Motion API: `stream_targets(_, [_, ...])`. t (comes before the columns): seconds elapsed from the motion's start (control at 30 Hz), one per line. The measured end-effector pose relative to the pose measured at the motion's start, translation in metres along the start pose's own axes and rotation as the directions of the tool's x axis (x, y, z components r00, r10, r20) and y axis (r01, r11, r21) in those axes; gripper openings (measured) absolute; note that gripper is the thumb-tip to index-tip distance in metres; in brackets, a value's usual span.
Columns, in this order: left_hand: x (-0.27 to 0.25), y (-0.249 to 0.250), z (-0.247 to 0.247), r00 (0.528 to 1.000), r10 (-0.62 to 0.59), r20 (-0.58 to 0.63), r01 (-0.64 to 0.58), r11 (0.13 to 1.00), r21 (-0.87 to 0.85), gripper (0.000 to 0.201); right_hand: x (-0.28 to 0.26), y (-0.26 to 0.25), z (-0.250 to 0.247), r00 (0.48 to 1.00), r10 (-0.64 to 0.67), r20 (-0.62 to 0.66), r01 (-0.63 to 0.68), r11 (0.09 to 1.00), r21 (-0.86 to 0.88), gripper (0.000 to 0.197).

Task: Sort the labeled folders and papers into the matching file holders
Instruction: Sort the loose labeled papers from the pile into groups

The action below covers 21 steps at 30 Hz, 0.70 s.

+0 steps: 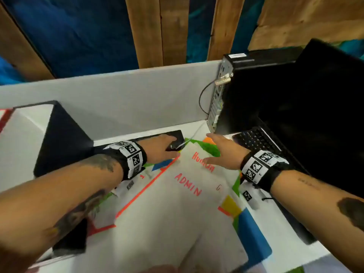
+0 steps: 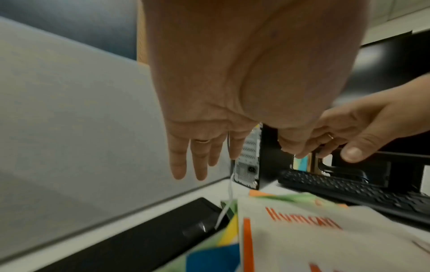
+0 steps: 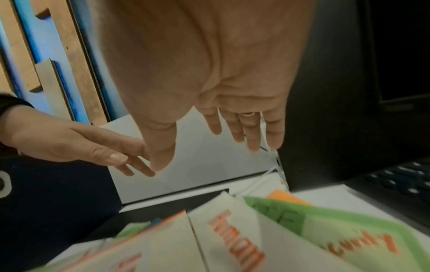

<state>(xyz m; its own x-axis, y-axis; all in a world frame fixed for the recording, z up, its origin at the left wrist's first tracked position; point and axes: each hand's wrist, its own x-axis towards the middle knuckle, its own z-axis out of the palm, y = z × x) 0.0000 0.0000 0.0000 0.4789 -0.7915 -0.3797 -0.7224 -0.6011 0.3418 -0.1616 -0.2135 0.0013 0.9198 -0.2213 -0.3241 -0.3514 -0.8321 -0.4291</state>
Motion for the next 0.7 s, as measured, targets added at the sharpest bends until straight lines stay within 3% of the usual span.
stream_targets(0.13, [0.003, 0.007, 0.038, 0.988, -0.027, 0.154, 0.029, 1.000, -0.008, 0.075, -0.006, 0.020, 0.026, 0.984, 0.097, 0.152, -0.068, 0.980, -0.185, 0.102])
stream_targets(0.27, [0.003, 0.013, 0.060, 0.991, -0.034, 0.130, 0.043, 0.997, -0.063, 0.086, -0.016, 0.030, 0.048, 0.948, 0.192, 0.255, -0.130, 0.962, -0.242, 0.117])
stream_targets(0.37, [-0.003, 0.017, 0.061, 0.984, -0.113, 0.135, 0.114, 0.994, 0.000, 0.097, -0.023, 0.038, 0.064, 0.928, 0.208, 0.308, -0.127, 0.956, -0.263, 0.110])
stream_targets(0.47, [-0.007, 0.010, 0.067, 0.956, -0.261, 0.133, 0.236, 0.956, 0.175, 0.095, -0.027, 0.044, 0.080, 0.956, 0.177, 0.233, -0.120, 0.964, -0.237, 0.099])
stream_targets(0.57, [-0.016, -0.003, 0.083, 0.950, -0.299, 0.084, 0.272, 0.931, 0.242, 0.104, -0.029, 0.048, 0.097, 0.981, 0.131, 0.141, -0.107, 0.980, -0.168, 0.079])
stream_targets(0.7, [-0.047, -0.004, 0.104, 0.965, -0.261, -0.016, 0.261, 0.957, 0.127, 0.061, -0.045, 0.046, 0.111, 0.997, 0.073, -0.003, -0.073, 0.997, 0.014, 0.047])
